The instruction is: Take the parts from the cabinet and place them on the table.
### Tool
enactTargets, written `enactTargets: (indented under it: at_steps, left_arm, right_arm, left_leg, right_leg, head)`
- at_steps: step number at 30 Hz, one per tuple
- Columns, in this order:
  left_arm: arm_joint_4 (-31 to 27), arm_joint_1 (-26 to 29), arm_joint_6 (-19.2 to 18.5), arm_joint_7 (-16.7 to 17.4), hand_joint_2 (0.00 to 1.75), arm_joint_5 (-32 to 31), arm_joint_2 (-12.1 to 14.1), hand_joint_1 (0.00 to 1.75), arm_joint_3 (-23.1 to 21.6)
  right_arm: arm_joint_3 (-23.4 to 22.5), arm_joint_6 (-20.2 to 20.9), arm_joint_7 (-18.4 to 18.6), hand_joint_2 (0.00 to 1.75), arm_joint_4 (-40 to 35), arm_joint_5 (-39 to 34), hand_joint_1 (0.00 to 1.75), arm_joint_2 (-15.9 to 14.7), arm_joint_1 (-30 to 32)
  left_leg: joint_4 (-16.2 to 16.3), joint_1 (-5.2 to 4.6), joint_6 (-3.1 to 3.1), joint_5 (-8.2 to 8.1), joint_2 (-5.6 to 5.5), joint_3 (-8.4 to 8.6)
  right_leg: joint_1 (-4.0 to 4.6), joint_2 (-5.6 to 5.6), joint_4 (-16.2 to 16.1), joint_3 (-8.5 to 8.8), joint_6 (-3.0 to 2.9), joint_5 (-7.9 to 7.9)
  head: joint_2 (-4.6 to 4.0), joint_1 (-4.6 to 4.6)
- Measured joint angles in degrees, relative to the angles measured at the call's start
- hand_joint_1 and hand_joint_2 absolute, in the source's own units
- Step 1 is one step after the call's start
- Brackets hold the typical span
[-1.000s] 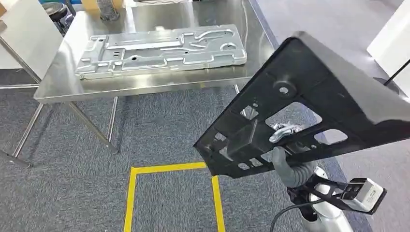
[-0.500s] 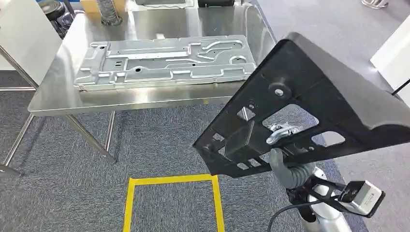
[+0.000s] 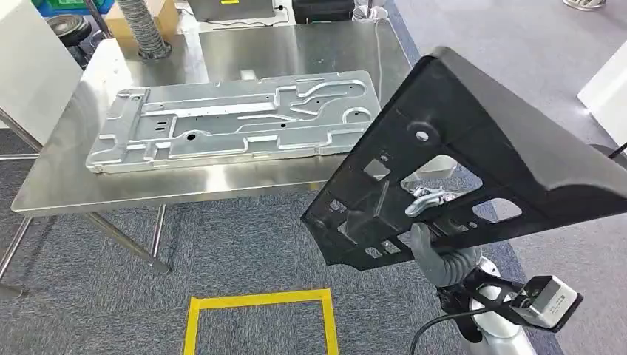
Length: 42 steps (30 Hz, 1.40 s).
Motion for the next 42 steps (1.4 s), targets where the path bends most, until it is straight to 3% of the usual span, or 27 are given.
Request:
enactTargets:
  at_steps: [3,4,5,6,8,10,12,14,16,17,18,19,20,21,23,25,27,28,31,32,33,36,37,38,40,41,42]
  left_arm:
    - [0.0,0.0,0.0,0.0,1.75,0.0,0.0,0.0,0.0]
    - [0.0,0.2,0.0,0.0,1.75,-0.1,0.0,0.0,0.0]
    - [0.0,0.7,0.0,0.0,1.75,-0.1,0.0,0.0,0.1]
    - [0.0,0.8,0.0,0.0,1.75,-0.1,0.0,0.0,0.2]
    - [0.0,0.9,0.1,0.1,1.75,-0.1,0.0,0.0,0.3]
    - [0.0,0.2,0.1,0.0,1.75,0.0,0.0,0.0,0.3]
    - [0.0,0.1,0.2,0.0,1.75,0.3,0.0,0.0,0.7]
    - [0.0,-0.1,0.2,0.0,1.75,0.6,0.0,0.0,1.3]
    - [0.0,0.1,0.3,-0.1,1.75,0.8,-0.1,0.0,1.5]
    - [0.0,0.2,0.3,-0.1,1.75,0.9,-0.2,0.0,1.6]
    - [0.0,0.2,0.3,-0.1,1.75,1.0,-0.3,0.0,1.8]
    - [0.0,0.2,0.3,-0.1,1.75,1.0,-0.3,0.0,1.9]
    - [0.0,0.3,0.3,-0.1,1.75,1.0,-0.4,0.0,1.9]
    - [0.1,0.3,0.3,-0.1,1.75,1.0,-0.7,0.0,2.0]
    - [0.1,0.2,0.3,-0.2,1.75,1.0,-0.6,0.0,2.4]
    - [0.1,0.2,0.3,-0.3,1.75,1.0,-0.7,0.0,2.6]
    - [0.0,0.0,0.3,-1.2,1.75,1.0,-0.7,0.0,2.8]
    - [0.0,0.0,0.3,-1.6,1.75,0.9,-0.7,0.0,3.0]
    - [0.0,0.1,0.5,-2.0,1.75,0.4,-0.6,0.0,3.5]
    - [0.0,0.2,0.5,-2.0,1.75,0.0,-0.7,0.0,3.6]
    - [0.0,0.2,0.5,-2.2,1.75,-0.4,-0.7,0.0,3.7]
    - [0.0,-0.1,-0.6,-3.3,1.75,-1.6,-0.5,0.0,4.1]
    - [0.0,-0.4,-1.2,-4.1,1.75,-2.0,-0.5,0.0,4.1]
    - [0.0,-0.8,-1.6,-4.7,1.75,-2.1,-0.3,0.0,4.1]
    - [0.0,-1.6,-2.0,-6.0,1.75,-2.6,-0.2,0.0,4.2]
    - [0.0,-1.9,-2.1,-6.7,1.75,-3.0,-0.2,0.0,4.2]
    - [0.0,-2.2,-2.2,-7.1,1.75,-3.3,-0.2,0.0,4.2]
  right_arm:
    - [0.0,0.0,0.0,1.75,0.0,0.0,1.75,0.0,0.0]
    - [0.1,0.0,0.0,1.75,0.0,0.0,1.75,0.0,0.0]
    - [0.2,0.1,0.0,1.75,0.1,0.0,1.75,0.0,0.1]
    - [0.3,0.1,0.0,1.75,0.4,0.0,1.75,0.0,0.2]
    - [0.5,0.1,0.0,1.75,0.5,-0.2,1.75,0.0,0.0]
    - [0.6,0.4,0.0,1.75,0.5,-0.6,1.75,0.0,-1.1]
    - [0.8,0.8,0.1,1.75,0.6,-1.1,1.75,0.0,-2.0]
    - [1.0,1.1,0.2,1.75,0.9,-1.5,1.75,0.1,-2.7]
    - [1.1,1.1,0.2,1.75,1.4,-1.9,1.75,0.1,-2.9]
    - [1.1,1.1,0.2,1.75,1.4,-2.0,1.75,0.1,-3.0]
    - [1.1,1.1,0.1,1.75,1.5,-2.0,1.75,0.1,-3.1]
    - [1.0,1.1,0.1,1.75,1.5,-2.0,1.75,0.1,-3.2]
    - [1.0,1.1,0.1,1.75,1.5,-2.0,1.75,0.1,-3.3]
    - [1.0,1.1,0.0,1.75,1.6,-2.0,1.75,0.1,-3.3]
    - [1.0,1.1,0.1,1.75,1.8,-2.1,1.75,0.1,-3.4]
    - [0.9,0.7,-0.3,1.75,1.8,-1.9,1.75,0.0,-3.9]
    - [0.2,-2.1,-1.6,1.75,1.0,-0.1,1.75,0.1,-3.8]
    - [-0.6,-4.0,-2.6,1.75,0.1,1.4,1.75,0.1,-3.9]
    - [-3.8,-15.7,-1.7,1.75,-2.5,14.7,1.75,0.5,-5.0]
    - [-4.9,-18.5,0.4,1.75,-2.9,19.6,1.75,0.6,-6.7]
    - [-6.0,-20.8,4.1,1.75,-2.9,25.5,1.75,0.6,-9.6]
    - [-7.1,-21.5,15.7,1.75,1.3,39.2,1.75,0.0,-21.8]
    - [-6.4,-19.9,20.1,1.75,6.4,47.1,1.75,-0.2,-26.7]
    - [-5.4,-18.8,22.1,1.75,9.9,52.1,1.75,-0.2,-31.1]
    - [-1.9,-16.8,24.6,1.75,19.4,61.3,1.75,0.0,-37.3]
    - [0.6,-15.9,25.1,1.75,24.1,64.7,1.75,0.9,-40.2]
    - [3.3,-15.7,25.6,1.75,28.8,66.9,1.75,2.1,-42.7]
  left_leg:
    - [0.0,0.02,0.02,-0.6,0.02,-0.39]
    - [-3.1,0.19,0.03,-2.37,0.12,-2.17]
    - [-13.5,0.1,1.22,12.68,0.25,-2.69]
    - [-14.0,-0.34,1.25,15.91,0.35,-2.86]
    - [-13.7,-0.68,1.58,14.46,0.2,-1.88]
    - [-14.5,-0.56,2.25,13.89,0.01,-0.73]
    - [-15.7,-0.35,3.16,13.2,0.06,1.02]
    - [-16.3,-0.35,3.35,12.13,0.0,2.6]
    - [-16.5,-0.35,3.3,10.78,-0.27,4.45]
    - [-16.5,-0.34,3.22,10.04,-0.41,5.43]
    - [-16.5,-0.33,3.08,9.04,-0.62,6.79]
    - [-16.6,-0.34,2.98,8.15,-0.71,7.99]
    - [-16.7,-0.33,2.85,7.29,-0.73,8.32]
    - [-16.2,-0.53,2.53,6.48,-0.88,9.4]
    - [-17.2,-0.7,1.85,5.15,-1.07,10.19]
    - [-16.9,-0.77,1.32,5.95,-1.0,11.29]
    - [-12.9,-0.61,0.88,6.13,-0.36,9.52]
    - [-8.9,-0.48,0.37,5.35,-0.22,6.93]
    - [-0.5,0.0,-0.29,-0.72,0.02,-0.15]
    - [-0.8,0.15,-0.35,-0.89,0.1,-1.04]
    - [-3.3,0.3,-0.48,1.26,0.12,-1.12]
    - [-15.9,0.31,0.21,14.24,0.46,0.43]
    - [-15.9,0.1,0.51,12.3,0.67,0.28]
    - [-15.7,-0.31,0.99,13.71,0.6,0.5]
    - [-15.9,-0.31,1.49,14.01,0.33,0.31]
    - [-16.7,0.37,1.96,14.4,0.42,0.76]
    - [-17.2,0.24,2.09,14.54,0.42,1.04]
  right_leg:
    - [0.0,0.03,0.0,0.27,0.01,-0.22]
    - [0.0,0.14,0.0,2.91,0.15,-2.22]
    - [0.01,0.17,-0.3,6.25,0.57,-5.31]
    - [0.23,0.53,0.2,7.42,0.94,-6.27]
    - [0.11,0.69,-0.2,8.49,1.91,-7.28]
    - [-0.02,0.64,2.2,7.47,2.63,-5.84]
    - [-0.16,0.35,10.1,2.72,2.72,-4.54]
    - [-0.15,0.31,16.9,-3.3,3.12,-8.01]
    - [-0.13,0.28,18.2,-6.94,3.25,-11.96]
    - [-0.13,0.24,16.8,-7.68,3.19,-12.21]
    - [-0.08,0.18,13.5,-7.76,2.97,-10.46]
    - [0.02,0.15,9.4,-7.45,2.65,-6.61]
    - [0.3,0.07,5.1,-7.28,2.14,-0.28]
    - [0.72,0.06,2.5,-7.89,1.75,4.36]
    - [0.79,0.18,2.7,-7.14,1.22,4.49]
    - [0.52,0.38,1.7,-5.94,0.59,4.21]
    - [0.23,0.26,0.8,-4.18,-0.05,3.76]
    - [0.23,0.13,0.6,-3.67,-0.29,3.35]
    - [0.2,0.23,0.5,-2.3,-0.32,1.93]
    - [0.18,0.4,0.5,-1.81,-0.3,1.53]
    - [0.18,0.65,0.5,-1.1,-0.21,1.05]
    - [0.16,0.95,0.5,0.43,0.35,-0.13]
    - [0.2,1.44,0.7,0.35,0.66,-0.16]
    - [0.27,1.61,0.8,0.08,1.09,-0.33]
    - [0.26,1.5,0.3,0.3,1.78,-0.3]
    - [0.43,1.5,0.3,0.17,1.98,-0.59]
    - [0.35,0.77,1.5,-0.27,2.13,-1.42]
  head:
    - [0.0,-0.02]
    - [0.0,0.0]
    - [0.0,0.02]
    - [-0.02,0.02]
    - [0.0,-0.04]
    - [0.0,-0.07]
    - [0.0,0.07]
    - [0.0,0.07]
    - [0.0,0.09]
    - [0.0,0.09]
    - [0.0,0.09]
    - [0.0,0.11]
    - [0.0,0.11]
    - [-0.02,0.09]
    - [-0.02,0.0]
    - [-0.02,-0.07]
    - [0.0,-0.31]
    - [-0.02,-0.42]
    - [0.0,-0.44]
    - [0.0,-0.41]
    - [0.0,-0.41]
    - [-0.02,-0.39]
    - [-0.02,-0.33]
    - [0.0,-0.44]
    - [-0.02,-0.29]
    - [-0.02,-0.24]
    - [-0.02,-0.24]
